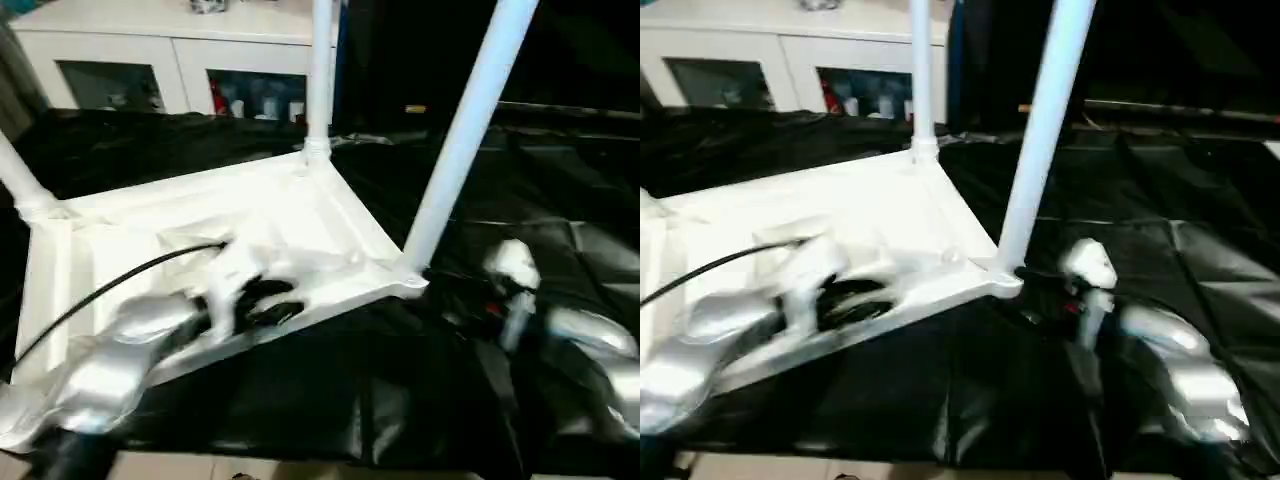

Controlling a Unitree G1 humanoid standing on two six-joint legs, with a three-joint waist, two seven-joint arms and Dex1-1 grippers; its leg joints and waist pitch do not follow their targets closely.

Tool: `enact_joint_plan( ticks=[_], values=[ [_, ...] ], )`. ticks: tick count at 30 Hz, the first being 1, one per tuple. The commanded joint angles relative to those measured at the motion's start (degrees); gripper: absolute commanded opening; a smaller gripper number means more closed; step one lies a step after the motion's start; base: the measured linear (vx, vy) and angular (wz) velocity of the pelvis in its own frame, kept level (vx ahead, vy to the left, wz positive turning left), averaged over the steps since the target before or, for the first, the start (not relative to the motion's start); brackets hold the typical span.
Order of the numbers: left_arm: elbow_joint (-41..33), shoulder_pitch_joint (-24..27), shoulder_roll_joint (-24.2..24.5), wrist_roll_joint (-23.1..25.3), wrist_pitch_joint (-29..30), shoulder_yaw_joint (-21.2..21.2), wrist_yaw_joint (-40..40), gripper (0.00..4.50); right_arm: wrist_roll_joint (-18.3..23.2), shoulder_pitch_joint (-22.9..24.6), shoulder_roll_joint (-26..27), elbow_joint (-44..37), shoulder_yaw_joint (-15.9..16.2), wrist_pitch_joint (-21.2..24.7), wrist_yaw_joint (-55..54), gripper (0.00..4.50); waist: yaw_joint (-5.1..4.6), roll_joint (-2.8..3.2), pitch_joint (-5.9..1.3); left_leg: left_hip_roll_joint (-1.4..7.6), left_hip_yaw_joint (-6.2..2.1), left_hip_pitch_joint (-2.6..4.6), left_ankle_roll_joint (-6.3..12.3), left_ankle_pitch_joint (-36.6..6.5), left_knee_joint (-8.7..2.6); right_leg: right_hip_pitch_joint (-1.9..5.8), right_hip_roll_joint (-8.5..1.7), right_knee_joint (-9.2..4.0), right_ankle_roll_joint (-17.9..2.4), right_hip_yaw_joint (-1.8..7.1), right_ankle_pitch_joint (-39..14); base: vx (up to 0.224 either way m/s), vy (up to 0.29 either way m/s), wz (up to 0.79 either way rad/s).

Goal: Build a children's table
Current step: Rotate table base

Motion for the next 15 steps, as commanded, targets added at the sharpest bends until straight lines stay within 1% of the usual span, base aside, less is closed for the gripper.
enact_joint_plan(
  ticks=[1,2,3,4,5,6,7,8,9,10,11,12,13,14,15],
  values=[
    [-2.8,0.5,0.9,-1.4,2.7,0.3,-1.3,2.26,-1.1,-0.7,0.4,1.5,1.1,-0.8,-0.9,2.72,0.15,0.11,-2.78,3.60,-2.31,1.96,-1.82,-23.2,-5.03,0.81,-3.53,-4.60,-9.4,2.53,-28.5,0.000,0.000,0.00],
    [-5.4,2.4,3.4,-2.6,5.6,-0.3,-3.1,2.34,-1.5,-2.7,3.2,4.1,2.6,-1.7,-1.9,2.60,0.35,-0.10,-2.83,3.69,-2.23,2.42,-2.57,-24.3,-4.98,0.52,-3.53,-4.74,-8.9,2.70,-28.6,0.000,0.000,0.00],
    [-7.2,3.6,5.0,-3.5,7.5,-0.7,-3.8,2.51,-1.8,-4.0,5.0,5.7,3.3,-2.3,-2.5,2.47,0.31,-0.09,-2.65,3.61,-2.31,2.55,-3.21,-25.7,-5.08,0.10,-3.53,-4.69,-9.1,2.85,-29.0,0.000,0.000,0.00],
    [-8.2,4.2,5.8,-3.8,8.5,-1.0,-4.1,2.51,-1.8,-5.0,6.6,7.2,3.5,-2.8,-3.3,2.47,0.13,-0.05,-2.63,3.56,-2.52,2.20,-3.44,-25.9,-5.27,0.45,-3.51,-4.50,-9.0,2.78,-29.0,0.000,0.000,0.00],
    [-8.8,4.6,6.3,-4.0,9.2,-1.2,-4.1,2.70,-2.1,-5.9,8.0,8.6,3.5,-3.4,-4.4,2.28,0.12,0.06,-2.71,3.66,-2.58,2.15,-4.03,-26.1,-5.45,0.47,-3.49,-4.43,-8.6,2.77,-28.5,0.000,0.000,0.00],
    [-9.4,4.9,6.6,-4.0,9.9,-1.4,-3.8,2.70,-2.5,-6.8,9.1,10.0,3.4,-4.0,-5.6,2.28,0.13,0.04,-2.63,3.63,-2.44,2.55,-4.59,-27.0,-5.41,0.11,-3.36,-4.50,-8.7,2.91,-27.8,0.000,0.000,0.00],
    [-9.7,5.1,6.9,-3.8,10.4,-1.5,-3.7,2.79,-2.9,-7.7,10.5,11.5,3.3,-4.7,-6.7,2.18,0.17,-0.22,-2.59,3.63,-2.45,2.54,-4.71,-27.0,-5.48,0.20,-3.39,-4.55,-8.7,2.91,-27.6,0.000,0.000,0.00],
    [-10.3,5.3,7.3,-3.9,11.2,-1.7,-3.2,2.98,-3.5,-8.9,12.1,13.6,2.9,-5.9,-8.7,2.00,0.25,-0.14,-2.66,3.60,-2.44,2.49,-5.02,-26.8,-5.49,0.27,-3.49,-4.32,-8.9,3.00,-26.9,0.000,0.000,0.00],
    [-10.6,5.4,7.5,-3.8,11.6,-1.8,-2.9,3.04,-3.8,-9.6,13.1,14.8,2.6,-6.4,-10.0,1.95,0.16,-0.10,-2.66,3.50,-2.50,2.28,-5.20,-26.5,-5.56,0.41,-3.46,-4.20,-8.9,2.99,-26.6,0.000,0.000,0.00],
    [-10.7,5.4,7.6,-3.5,11.8,-2.0,-2.4,3.04,-3.9,-10.4,14.4,16.2,2.1,-7.1,-11.7,1.95,0.24,-0.03,-2.66,3.49,-2.51,2.28,-5.29,-26.4,-5.61,0.51,-3.47,-4.23,-8.7,3.00,-26.4,0.000,0.000,0.00],
    [-10.9,5.4,7.7,-3.4,12.2,-2.1,-2.1,3.10,-4.0,-10.8,15.0,17.1,1.8,-7.5,-12.6,1.89,0.20,-0.03,-2.71,3.44,-2.42,2.43,-5.56,-26.4,-5.56,0.33,-3.43,-4.20,-8.6,3.08,-26.0,0.000,0.000,0.00],
    [-10.4,5.2,7.6,-2.2,11.5,-2.2,-1.1,3.20,-4.2,-11.6,15.9,18.6,1.2,-8.6,-14.7,1.71,0.22,-0.06,-2.79,3.48,-2.45,2.25,-5.62,-25.9,-5.59,0.57,-3.47,-4.15,-8.3,3.06,-25.4,0.000,0.000,0.00],
    [-9.9,5.0,7.5,-1.2,11.0,-2.3,-0.2,3.20,-4.4,-12.3,16.8,20.1,0.5,-9.8,-16.7,1.71,0.18,-0.09,-2.85,3.44,-2.39,2.31,-5.68,-25.6,-5.54,0.51,-3.43,-4.13,-8.3,3.11,-24.9,0.000,0.000,0.00],
    [-9.7,4.9,7.7,-0.7,10.8,-2.3,0.4,3.45,-4.5,-13.0,17.5,21.6,-0.5,-10.8,-19.0,1.52,0.14,-0.46,-2.98,3.38,-2.35,2.13,-5.51,-24.3,-5.44,0.63,-3.53,-3.92,-8.5,3.21,-23.8,0.000,0.000,0.00],
    [-9.5,4.9,8.2,-0.3,10.9,-2.3,1.0,3.50,-4.0,-14.1,18.4,23.6,-2.5,-11.9,-22.4,1.48,0.27,-0.35,-3.04,3.38,-2.31,2.10,-5.40,-23.3,-5.39,0.73,-3.57,-3.89,-8.6,3.22,-23.3,0.000,0.000,0.00]
  ],
)
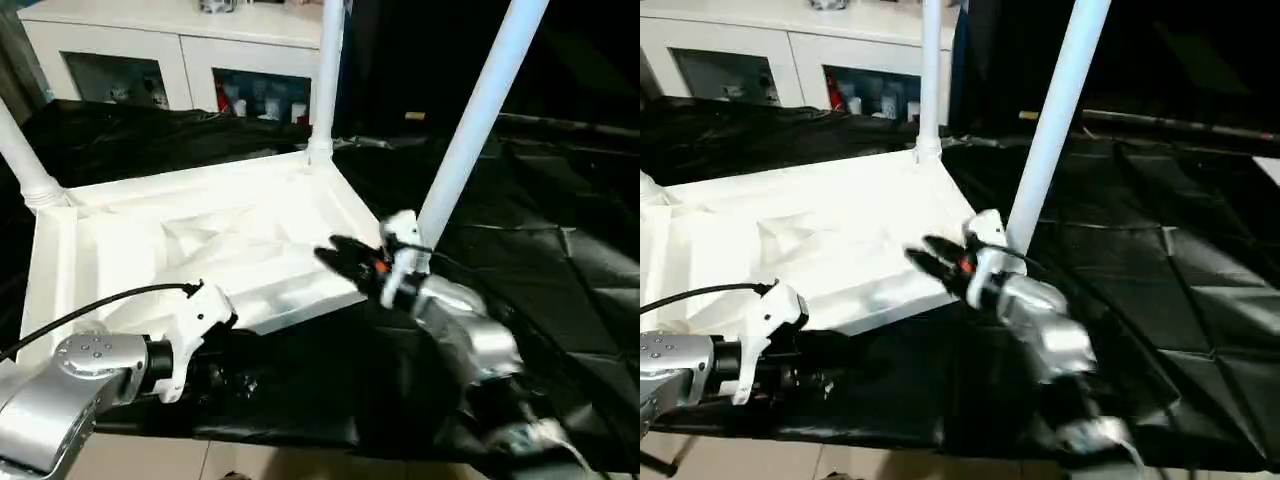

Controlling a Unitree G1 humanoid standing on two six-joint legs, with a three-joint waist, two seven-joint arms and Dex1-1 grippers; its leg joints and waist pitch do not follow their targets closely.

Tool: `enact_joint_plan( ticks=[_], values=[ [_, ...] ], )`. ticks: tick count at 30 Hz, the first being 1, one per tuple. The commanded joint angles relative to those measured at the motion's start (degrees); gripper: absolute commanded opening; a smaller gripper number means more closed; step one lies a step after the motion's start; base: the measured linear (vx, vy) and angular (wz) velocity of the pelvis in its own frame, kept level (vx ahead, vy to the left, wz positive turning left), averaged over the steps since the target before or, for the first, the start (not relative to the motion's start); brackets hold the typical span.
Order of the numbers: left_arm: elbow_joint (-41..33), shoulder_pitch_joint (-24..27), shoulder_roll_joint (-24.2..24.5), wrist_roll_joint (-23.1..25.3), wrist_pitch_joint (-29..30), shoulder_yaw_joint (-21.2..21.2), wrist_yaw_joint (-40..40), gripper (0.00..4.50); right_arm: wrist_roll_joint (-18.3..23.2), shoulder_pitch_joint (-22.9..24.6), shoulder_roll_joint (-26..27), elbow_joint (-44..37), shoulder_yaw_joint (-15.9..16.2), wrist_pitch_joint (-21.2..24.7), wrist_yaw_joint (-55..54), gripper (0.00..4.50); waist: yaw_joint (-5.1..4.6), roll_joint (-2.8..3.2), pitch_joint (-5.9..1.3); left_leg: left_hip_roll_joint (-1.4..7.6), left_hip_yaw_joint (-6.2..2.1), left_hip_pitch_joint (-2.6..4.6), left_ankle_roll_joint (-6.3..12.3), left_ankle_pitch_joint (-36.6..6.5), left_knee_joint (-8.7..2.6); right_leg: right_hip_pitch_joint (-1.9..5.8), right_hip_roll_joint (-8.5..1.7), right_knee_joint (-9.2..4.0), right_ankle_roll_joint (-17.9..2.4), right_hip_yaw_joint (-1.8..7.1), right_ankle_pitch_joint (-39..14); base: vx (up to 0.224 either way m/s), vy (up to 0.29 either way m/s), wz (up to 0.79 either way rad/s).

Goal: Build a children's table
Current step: Rotate table base

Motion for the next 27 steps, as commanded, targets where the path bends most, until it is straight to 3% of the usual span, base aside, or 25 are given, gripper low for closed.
enact_joint_plan(
  ticks=[1,2,8,13,17,23,27],
  values=[
    [0.0,-0.5,1.0,0.8,0.0,-0.4,1.2,3.52,0.4,-1.9,0.5,2.9,-4.2,-2.3,-5.7,1.42,-0.10,1.09,-3.15,3.45,-2.19,2.15,-5.30,-23.3,-5.38,0.56,-3.49,-4.08,-8.8,3.03,-22.8,0.000,0.000,0.00],
    [-0.1,-0.3,1.5,1.0,0.5,-0.7,1.2,3.59,1.0,-3.1,1.1,4.9,-6.6,-3.8,-9.6,1.33,-0.14,1.00,-3.22,3.38,-2.19,2.12,-5.33,-23.0,-5.36,0.69,-3.35,-3.91,-8.9,2.94,-22.1,0.000,0.000,0.00],
    [1.6,-0.4,1.7,2.9,-0.5,-2.1,3.2,4.05,2.5,-6.5,0.8,10.9,-12.9,-8.9,-18.8,0.86,0.14,1.16,-3.51,3.24,-1.65,2.33,-4.76,-19.7,-5.04,0.75,-2.83,-3.17,-9.9,2.89,-15.3,0.000,0.000,0.00],
    [2.7,-1.1,1.0,3.3,-1.8,-2.6,4.0,4.36,2.0,-9.2,-1.0,16.3,-16.2,-13.4,-24.6,0.52,0.04,1.03,-3.54,3.06,-1.69,2.02,-4.76,-20.3,-4.88,1.10,-2.87,-3.15,-9.5,2.83,-16.6,0.000,0.000,0.00],
    [5.8,-2.7,-0.3,5.2,-5.0,-2.7,6.5,4.50,1.5,-10.9,-2.5,19.2,-17.7,-15.6,-26.8,0.07,0.15,0.77,-3.53,3.11,-1.67,2.38,-4.78,-21.9,-4.75,0.79,-2.86,-3.52,-8.7,2.78,-19.5,0.000,0.000,0.00],
    [9.1,-4.7,-1.0,7.1,-8.1,-3.7,8.6,4.50,1.3,-12.2,-3.7,22.0,-18.7,-17.7,-27.9,0.07,0.86,0.71,-3.53,3.13,-1.81,2.31,-4.83,-22.4,-4.74,0.77,-2.96,-3.66,-7.4,2.74,-21.4,0.000,0.000,0.00],
    [13.9,-8.0,-2.1,9.6,-12.2,-4.9,10.6,4.50,0.9,-13.1,-5.5,24.3,-18.9,-19.5,-28.5,0.07,1.14,0.78,-3.76,3.11,-1.72,2.38,-4.72,-21.6,-4.63,0.75,-2.94,-3.48,-8.0,2.70,-19.4,0.000,0.000,0.00]
  ],
)
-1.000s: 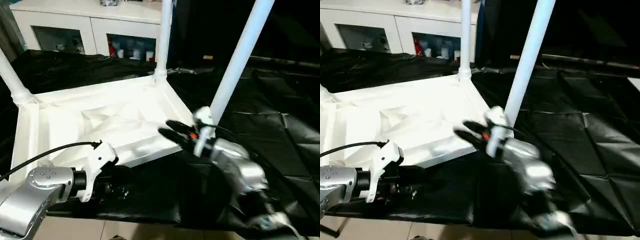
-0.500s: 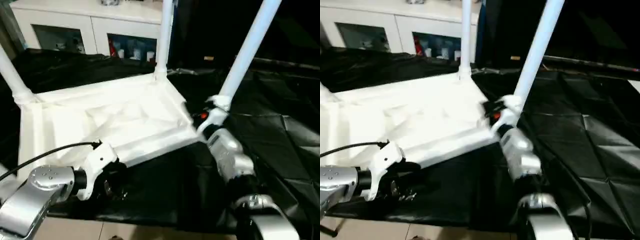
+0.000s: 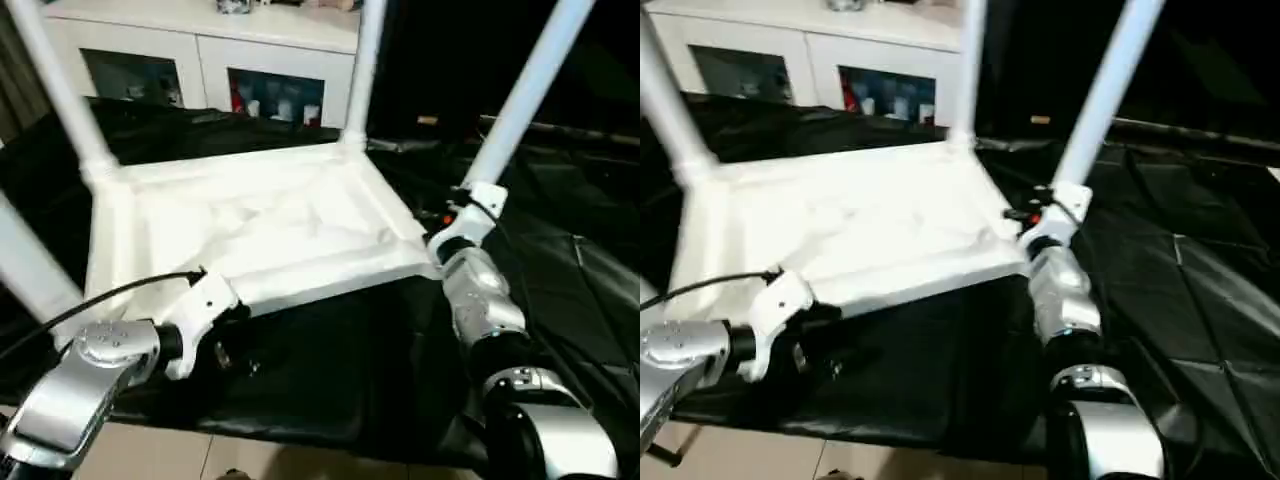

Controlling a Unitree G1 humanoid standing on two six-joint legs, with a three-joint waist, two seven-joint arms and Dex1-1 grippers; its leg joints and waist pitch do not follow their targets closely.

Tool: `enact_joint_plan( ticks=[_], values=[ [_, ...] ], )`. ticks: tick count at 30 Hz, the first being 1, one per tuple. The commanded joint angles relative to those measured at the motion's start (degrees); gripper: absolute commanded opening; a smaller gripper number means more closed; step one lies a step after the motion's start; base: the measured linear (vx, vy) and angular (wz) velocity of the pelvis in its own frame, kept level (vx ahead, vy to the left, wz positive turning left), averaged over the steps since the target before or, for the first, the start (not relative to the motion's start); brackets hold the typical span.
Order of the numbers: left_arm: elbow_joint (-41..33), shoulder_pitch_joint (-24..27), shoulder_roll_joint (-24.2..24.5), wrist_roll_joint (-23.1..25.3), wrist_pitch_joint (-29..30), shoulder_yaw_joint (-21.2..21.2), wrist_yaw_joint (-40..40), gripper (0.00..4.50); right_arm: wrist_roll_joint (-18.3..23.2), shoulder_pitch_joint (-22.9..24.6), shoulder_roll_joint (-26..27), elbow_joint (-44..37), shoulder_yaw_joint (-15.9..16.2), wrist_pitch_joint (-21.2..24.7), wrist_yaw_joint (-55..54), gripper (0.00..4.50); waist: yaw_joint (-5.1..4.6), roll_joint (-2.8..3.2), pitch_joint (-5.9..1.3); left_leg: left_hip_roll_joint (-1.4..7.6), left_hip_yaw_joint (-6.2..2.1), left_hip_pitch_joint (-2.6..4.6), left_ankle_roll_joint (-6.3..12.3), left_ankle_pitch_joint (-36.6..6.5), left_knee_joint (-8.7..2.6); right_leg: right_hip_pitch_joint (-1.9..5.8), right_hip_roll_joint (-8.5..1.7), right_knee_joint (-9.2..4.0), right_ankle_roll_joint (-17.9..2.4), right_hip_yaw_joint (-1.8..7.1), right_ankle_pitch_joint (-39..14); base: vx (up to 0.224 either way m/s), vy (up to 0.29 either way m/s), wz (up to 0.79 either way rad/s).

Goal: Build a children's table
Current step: Rotate table base

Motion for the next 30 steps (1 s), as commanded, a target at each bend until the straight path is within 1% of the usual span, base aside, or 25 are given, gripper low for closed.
enact_joint_plan(
  ticks=[1,3,4,7,8,9,10,11,12,13,14,15,17,18,19,21,22,23,24,25,26,27,28,29,30],
  values=[
    [2.1,-1.6,-0.1,2.2,-1.6,0.5,2.4,4.50,0.1,-0.7,-2.8,0.9,-2.7,-1.8,-1.7,0.07,-0.59,0.89,-3.66,3.06,-1.74,2.27,-4.57,-21.4,-4.82,0.83,-2.96,-4.04,-8.1,2.62,-19.2,0.000,0.000,0.00],
    [4.1,-3.1,-1.4,2.6,-3.9,0.5,3.7,4.50,-1.2,-1.3,-5.4,2.7,-2.9,-3.2,-2.0,0.07,-0.46,1.01,-3.74,3.03,-1.67,2.34,-4.62,-21.2,-4.68,0.84,-2.94,-3.94,-8.5,2.56,-18.4,0.000,0.000,0.00],
    [4.3,-3.2,-1.5,2.6,-4.3,0.7,4.0,4.50,-1.5,-1.5,-6.2,3.2,-2.9,-3.5,-2.1,0.07,-0.41,0.94,-3.80,3.03,-1.61,2.33,-4.60,-20.9,-4.61,0.87,-2.94,-3.90,-8.7,2.55,-17.9,0.000,0.000,0.00],
    [4.3,-2.8,-1.8,1.9,-4.7,1.4,3.9,4.50,-2.3,-1.7,-7.9,4.1,-3.0,-4.1,-2.8,0.07,-0.12,0.81,-3.92,2.98,-1.35,2.22,-3.88,-18.4,-4.35,1.09,-2.79,-3.53,-9.6,2.53,-14.3,0.000,0.000,0.00],
    [3.7,-2.0,-1.6,0.9,-5.4,2.3,3.1,4.50,-2.5,-1.8,-9.6,5.0,-3.4,-4.4,-3.2,0.07,-0.10,0.86,-4.05,2.91,-1.36,1.99,-3.45,-17.2,-4.26,1.34,-2.79,-3.32,-9.8,2.52,-13.0,0.000,0.000,0.00],
    [3.2,-1.3,-1.5,0.1,-6.2,3.0,2.6,4.50,-2.5,-1.9,-10.6,5.7,-3.7,-4.7,-3.5,0.07,-0.05,0.71,-4.10,2.88,-1.40,1.70,-3.06,-15.9,-4.18,1.61,-2.83,-3.14,-10.0,2.49,-11.9,0.000,0.000,0.00],
    [2.7,-0.8,-1.7,-0.7,-6.7,3.9,2.5,4.50,-2.7,-1.9,-11.5,6.1,-3.8,-4.7,-3.8,0.07,-0.01,0.68,-4.15,2.87,-1.36,1.70,-2.89,-15.3,-4.07,1.62,-2.83,-3.05,-10.3,2.46,-11.3,0.000,0.000,0.00],
    [1.9,0.0,-1.9,-2.1,-7.6,5.7,2.3,4.50,-2.8,-2.0,-12.8,6.8,-4.0,-4.8,-4.2,0.07,0.06,0.90,-4.16,2.79,-1.24,1.70,-2.65,-14.7,-3.92,1.59,-2.74,-2.94,-10.7,2.47,-10.0,0.000,0.000,0.00],
    [1.7,0.2,-1.9,-2.3,-7.5,5.9,2.2,4.50,-2.8,-2.0,-12.9,6.9,-4.1,-4.8,-4.2,0.07,0.03,0.72,-4.15,2.77,-1.19,1.61,-2.28,-14.2,-3.84,1.72,-2.60,-2.76,-11.1,2.46,-8.8,0.000,0.000,0.00],
    [1.3,0.6,-1.8,-2.9,-7.4,6.5,2.0,4.50,-2.7,-2.0,-13.3,7.0,-4.2,-4.8,-4.3,0.07,0.05,0.71,-4.13,2.78,-1.20,1.54,-2.16,-14.1,-3.83,1.76,-2.60,-2.68,-11.1,2.45,-8.7,0.000,0.000,0.00],
    [-0.1,2.2,-1.3,-4.7,-7.5,7.7,0.5,4.50,-2.9,-1.9,-14.1,7.6,-4.3,-5.1,-4.5,0.07,0.14,0.91,-4.10,2.75,-1.21,1.65,-1.92,-14.4,-3.80,1.71,-2.57,-2.74,-11.1,2.40,-9.1,0.000,0.000,0.00],
    [-0.1,2.3,-1.2,-4.8,-7.5,7.8,0.4,4.50,-2.9,-1.9,-14.2,7.6,-4.3,-5.1,-4.5,0.07,0.05,0.77,-4.16,2.81,-1.29,1.45,-1.85,-14.4,-3.81,1.92,-2.71,-2.61,-11.2,2.38,-9.0,0.000,0.000,0.00],
    [-1.5,4.0,-0.5,-6.5,-7.0,8.6,-1.1,4.50,-3.3,-1.9,-14.8,8.3,-4.2,-5.7,-4.7,0.07,-0.29,0.77,-4.05,2.84,-1.30,1.42,-1.67,-15.1,-3.85,1.84,-2.64,-2.71,-11.3,2.34,-9.9,0.000,0.000,0.00],
    [-2.3,5.0,0.0,-7.2,-6.4,9.0,-2.0,4.50,-3.3,-1.9,-15.0,8.6,-4.3,-5.8,-4.6,0.07,-0.32,1.22,-4.00,2.81,-1.31,1.58,-1.77,-15.9,-3.83,1.70,-2.59,-2.74,-11.3,2.35,-10.7,0.000,0.000,0.00],
    [-3.5,6.9,1.3,-8.5,-5.0,9.8,-3.5,4.50,-3.4,-1.7,-15.0,8.5,-4.0,-5.6,-3.2,0.07,-0.50,1.06,-3.92,2.83,-1.31,1.50,-1.78,-16.4,-3.90,1.72,-2.53,-2.92,-11.3,2.35,-11.1,0.000,0.000,0.00],
    [-5.2,9.7,3.4,-10.5,-2.8,10.8,-6.0,4.50,-4.0,-1.3,-14.8,8.2,-2.9,-5.2,-0.9,0.07,-0.63,1.28,-3.87,2.90,-1.38,1.54,-1.84,-17.8,-3.93,1.67,-2.55,-2.95,-11.3,2.37,-12.4,0.000,0.000,0.00],
    [-5.2,9.7,3.4,-10.5,-2.8,10.8,-6.0,4.50,-4.0,-1.3,-14.8,8.2,-2.9,-5.2,-0.9,0.07,-0.80,1.11,-3.71,2.91,-1.38,1.51,-1.80,-18.6,-4.05,1.57,-2.44,-3.14,-11.2,2.35,-13.7,0.000,0.000,0.00],
    [-5.9,11.2,4.3,-11.6,-1.8,11.4,-7.1,4.50,-4.4,-1.1,-14.5,7.9,-2.0,-5.0,0.9,0.07,-0.81,1.23,-3.64,2.94,-1.36,1.80,-2.06,-19.7,-4.07,1.35,-2.37,-3.33,-10.9,2.38,-15.1,0.000,0.000,0.00],
    [-6.9,13.5,5.5,-13.0,-0.8,12.7,-8.5,4.50,-4.5,-0.1,-13.4,6.0,-0.4,-4.6,5.3,0.07,-0.84,1.36,-3.64,2.97,-1.41,1.83,-2.28,-20.6,-4.05,1.29,-2.46,-3.30,-11.2,2.43,-15.6,0.000,0.000,0.00],
    [-6.9,13.5,5.5,-13.0,-0.8,12.7,-8.5,4.50,-4.5,-0.1,-13.4,6.0,-0.4,-4.6,5.3,0.07,-0.95,1.29,-3.46,3.03,-1.55,1.55,-2.24,-21.3,-4.22,1.40,-2.57,-3.43,-11.1,2.44,-16.5,0.000,0.000,0.00],
    [-7.2,14.4,5.9,-13.4,-1.0,13.4,-8.9,4.50,-4.3,0.5,-12.8,4.9,0.2,-4.5,7.5,0.07,-1.06,1.23,-3.31,3.04,-1.60,1.64,-2.42,-22.5,-4.37,1.29,-2.54,-3.73,-10.6,2.43,-18.7,0.000,0.000,0.00],
    [-7.3,15.3,5.7,-13.8,-2.0,14.7,-8.8,4.50,-4.1,1.4,-12.2,3.2,1.1,-4.1,9.7,0.07,-1.18,1.38,-3.34,3.15,-1.71,1.90,-2.74,-23.5,-4.36,1.12,-2.62,-3.83,-10.5,2.50,-19.5,0.000,0.000,0.00],
    [-7.6,16.3,5.5,-14.6,-2.5,16.7,-8.6,4.50,-3.9,3.0,-11.6,0.6,2.4,-3.6,12.3,0.07,-1.18,1.40,-3.28,3.13,-1.72,1.85,-2.71,-23.9,-4.39,1.15,-2.61,-3.91,-10.5,2.53,-19.7,0.000,0.000,0.00],
    [-7.6,16.3,5.5,-14.6,-2.5,16.7,-8.6,4.50,-3.9,3.0,-11.6,0.6,2.4,-3.6,12.3,0.07,-1.35,1.35,-3.26,3.25,-1.89,1.61,-2.71,-23.7,-4.56,1.31,-2.69,-3.88,-10.3,2.59,-19.6,0.000,0.000,0.00],
    [-7.9,17.0,5.6,-15.4,-2.7,18.0,-8.4,4.50,-3.8,3.9,-11.3,-0.8,3.3,-3.4,13.9,0.07,-1.28,1.45,-3.32,3.26,-1.83,2.04,-2.86,-24.1,-4.53,1.04,-2.54,-3.96,-10.4,2.56,-19.8,0.000,0.000,0.00]
  ],
)
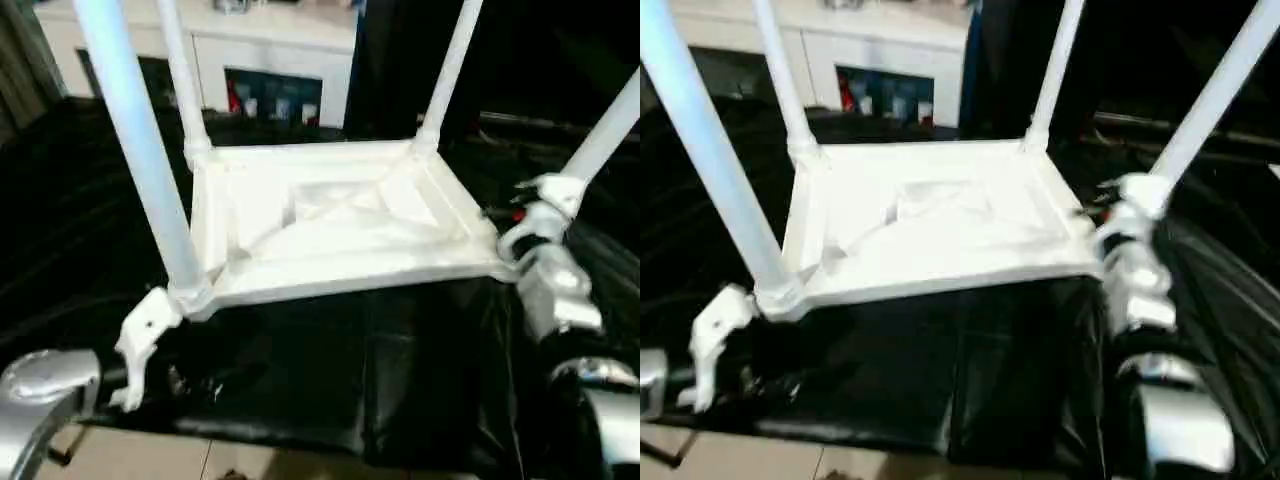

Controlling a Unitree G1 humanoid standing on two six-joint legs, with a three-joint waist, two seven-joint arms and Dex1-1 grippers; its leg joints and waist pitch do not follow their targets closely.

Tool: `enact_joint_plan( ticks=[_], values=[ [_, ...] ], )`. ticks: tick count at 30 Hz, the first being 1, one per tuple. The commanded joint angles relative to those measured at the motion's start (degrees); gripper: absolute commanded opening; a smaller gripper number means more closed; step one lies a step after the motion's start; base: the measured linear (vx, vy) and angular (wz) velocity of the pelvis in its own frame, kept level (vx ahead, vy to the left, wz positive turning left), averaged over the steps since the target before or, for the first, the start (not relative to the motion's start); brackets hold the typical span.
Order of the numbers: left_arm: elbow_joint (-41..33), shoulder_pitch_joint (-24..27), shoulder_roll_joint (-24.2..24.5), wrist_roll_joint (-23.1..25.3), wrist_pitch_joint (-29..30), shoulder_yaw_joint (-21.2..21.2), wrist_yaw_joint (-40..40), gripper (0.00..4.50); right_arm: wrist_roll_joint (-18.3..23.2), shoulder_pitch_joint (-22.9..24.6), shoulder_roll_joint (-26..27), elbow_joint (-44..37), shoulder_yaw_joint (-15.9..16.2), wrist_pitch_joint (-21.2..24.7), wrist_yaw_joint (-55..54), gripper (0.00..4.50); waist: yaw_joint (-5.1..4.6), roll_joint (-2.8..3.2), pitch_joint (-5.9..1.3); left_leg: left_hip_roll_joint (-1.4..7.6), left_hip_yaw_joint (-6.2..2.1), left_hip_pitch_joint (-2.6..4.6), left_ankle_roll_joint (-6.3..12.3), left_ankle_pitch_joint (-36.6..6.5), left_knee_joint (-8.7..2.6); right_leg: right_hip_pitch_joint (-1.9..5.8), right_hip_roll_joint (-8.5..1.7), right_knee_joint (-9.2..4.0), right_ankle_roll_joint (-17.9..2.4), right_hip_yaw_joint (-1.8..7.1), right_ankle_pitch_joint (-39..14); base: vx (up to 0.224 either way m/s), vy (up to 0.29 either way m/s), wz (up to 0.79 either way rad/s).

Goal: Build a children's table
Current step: Rotate table base

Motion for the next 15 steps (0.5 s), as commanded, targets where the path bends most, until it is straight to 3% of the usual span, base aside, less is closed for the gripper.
enact_joint_plan(
  ticks=[1,7,8,10,15],
  values=[
    [-1.5,1.5,0.8,-1.4,-0.3,3.1,-0.3,4.50,0.7,1.9,-0.2,-4.3,1.8,1.4,3.7,0.07,-0.25,1.59,-3.29,3.12,-1.82,2.06,-2.99,-24.5,-4.86,0.96,-2.58,-4.49,-10.6,2.56,-19.3,0.000,0.000,0.00],
    [-2.5,5.9,2.1,-3.0,-0.1,8.5,-0.9,4.50,0.8,7.8,-0.6,-10.8,4.2,2.8,7.2,0.07,-0.59,1.39,-2.92,3.20,-2.12,2.16,-3.56,-27.8,-5.17,0.73,-2.70,-5.16,-9.1,2.65,-24.0,0.000,0.000,0.00],
    [-2.3,6.8,2.1,-3.3,-0.4,10.6,-0.7,4.50,0.7,9.5,-1.2,-12.0,3.6,3.4,7.1,0.07,-0.73,1.34,-2.86,3.21,-2.14,2.07,-3.61,-28.0,-5.18,0.69,-2.73,-5.19,-9.1,2.67,-24.3,0.000,0.000,0.00],
    [-2.3,6.8,2.1,-3.3,-0.4,10.6,-0.7,4.50,0.7,9.5,-1.2,-12.0,3.6,3.4,7.1,0.07,-0.70,1.32,-2.84,3.17,-2.13,2.29,-3.61,-28.5,-5.15,0.54,-2.66,-5.35,-8.9,2.67,-24.9,0.000,0.000,0.00],
    [-1.7,8.6,1.5,-3.4,-2.4,15.0,1.1,4.50,0.6,14.5,-3.3,-16.1,2.3,5.7,7.6,0.07,-0.73,1.08,-2.63,3.15,-2.28,2.20,-3.34,-29.2,-5.17,0.55,-2.75,-5.79,-7.4,2.65,-27.7,0.000,0.000,0.00]
  ],
)
